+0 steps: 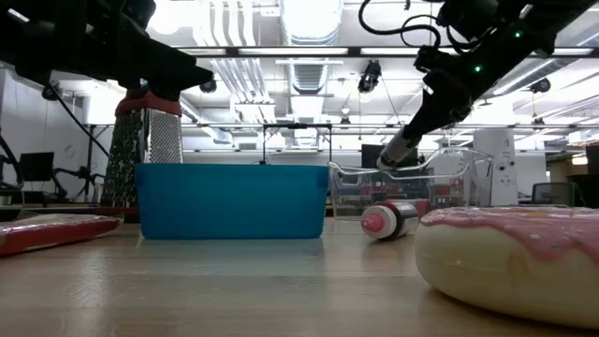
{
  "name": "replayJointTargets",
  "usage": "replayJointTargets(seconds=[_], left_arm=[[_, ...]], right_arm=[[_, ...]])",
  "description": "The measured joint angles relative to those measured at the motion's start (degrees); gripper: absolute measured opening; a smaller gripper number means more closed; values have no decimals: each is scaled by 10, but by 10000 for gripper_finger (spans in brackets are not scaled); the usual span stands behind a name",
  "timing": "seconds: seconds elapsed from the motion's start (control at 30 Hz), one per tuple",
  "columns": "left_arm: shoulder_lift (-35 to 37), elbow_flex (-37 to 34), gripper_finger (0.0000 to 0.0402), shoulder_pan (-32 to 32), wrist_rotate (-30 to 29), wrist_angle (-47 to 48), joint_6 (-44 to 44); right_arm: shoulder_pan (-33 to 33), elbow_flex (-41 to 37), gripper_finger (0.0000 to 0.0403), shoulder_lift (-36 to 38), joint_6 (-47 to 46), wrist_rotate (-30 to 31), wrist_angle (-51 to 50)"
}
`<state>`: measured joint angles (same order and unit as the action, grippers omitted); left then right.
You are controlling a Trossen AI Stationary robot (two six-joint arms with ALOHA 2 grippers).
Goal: Pick & Place Food Item
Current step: Put the bottom black food coloring bottle into the transparent bin
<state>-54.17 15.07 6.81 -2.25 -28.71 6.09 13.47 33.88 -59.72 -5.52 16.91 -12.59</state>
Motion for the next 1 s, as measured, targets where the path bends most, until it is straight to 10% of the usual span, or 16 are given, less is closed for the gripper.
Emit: replayJointTargets(seconds=[1.0], left_arm=[[0,0,239,0,-4,0,-4]], right_arm=[[81,25,130,1,-14,-124,-184]])
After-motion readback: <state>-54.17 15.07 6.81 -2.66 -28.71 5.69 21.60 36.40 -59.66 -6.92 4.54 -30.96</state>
